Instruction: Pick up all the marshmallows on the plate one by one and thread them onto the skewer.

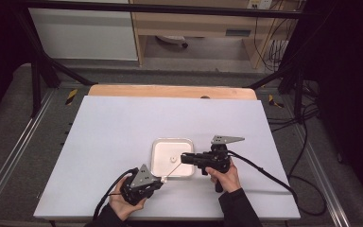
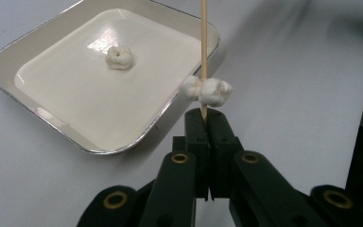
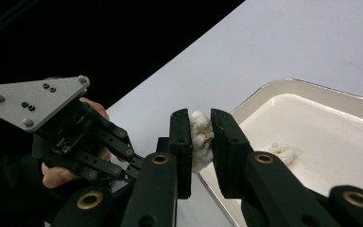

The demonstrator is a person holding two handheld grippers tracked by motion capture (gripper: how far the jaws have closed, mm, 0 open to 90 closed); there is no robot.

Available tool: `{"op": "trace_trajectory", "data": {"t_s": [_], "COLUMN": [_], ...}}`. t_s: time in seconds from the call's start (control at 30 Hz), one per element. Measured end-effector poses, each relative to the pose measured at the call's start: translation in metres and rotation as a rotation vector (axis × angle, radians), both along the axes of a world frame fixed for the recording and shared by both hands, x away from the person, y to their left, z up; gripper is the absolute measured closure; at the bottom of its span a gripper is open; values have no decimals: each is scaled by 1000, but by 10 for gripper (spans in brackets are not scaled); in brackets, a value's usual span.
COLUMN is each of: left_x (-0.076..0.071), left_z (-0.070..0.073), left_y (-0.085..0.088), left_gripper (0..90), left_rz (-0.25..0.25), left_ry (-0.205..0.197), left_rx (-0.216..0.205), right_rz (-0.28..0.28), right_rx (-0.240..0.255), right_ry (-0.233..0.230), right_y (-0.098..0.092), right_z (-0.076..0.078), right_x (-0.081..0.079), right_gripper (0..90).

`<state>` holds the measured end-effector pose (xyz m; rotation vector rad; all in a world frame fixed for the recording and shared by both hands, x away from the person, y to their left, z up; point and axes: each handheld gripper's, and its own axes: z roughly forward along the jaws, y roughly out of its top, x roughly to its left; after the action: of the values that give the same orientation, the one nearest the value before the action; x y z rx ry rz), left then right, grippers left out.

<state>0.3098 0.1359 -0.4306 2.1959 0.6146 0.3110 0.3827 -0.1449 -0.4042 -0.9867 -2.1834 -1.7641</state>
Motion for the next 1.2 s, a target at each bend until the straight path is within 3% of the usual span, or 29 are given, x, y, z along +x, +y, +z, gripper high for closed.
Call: {"op": "trace_trajectory", "data": {"t_s": [0.13, 0.17, 0.43, 0.7, 0.93, 1.2], "left_x": [1, 1, 2, 5, 7, 8], "left_z": [1, 2, 0, -1, -2, -2], "left_y": [0, 0, -2, -9, -13, -13], "left_gripper": [891, 891, 891, 890, 889, 889], "left_rz": [-3, 1, 18, 49, 74, 85], "left_ry": [7, 3, 11, 30, 47, 53], "left_rx": [-23, -9, -18, -36, -49, -54], "right_rz": [10, 25, 15, 61, 65, 76], "right_rx": [-3, -5, 7, -56, -66, -93], "right_ry": [8, 22, 13, 31, 56, 53], "right_y": [1, 3, 9, 27, 34, 40], "right_z": [-2, -3, -6, -19, -27, -31], "right_x": [0, 0, -1, -3, -4, -5], "right_gripper": [794, 793, 790, 780, 776, 765]}}
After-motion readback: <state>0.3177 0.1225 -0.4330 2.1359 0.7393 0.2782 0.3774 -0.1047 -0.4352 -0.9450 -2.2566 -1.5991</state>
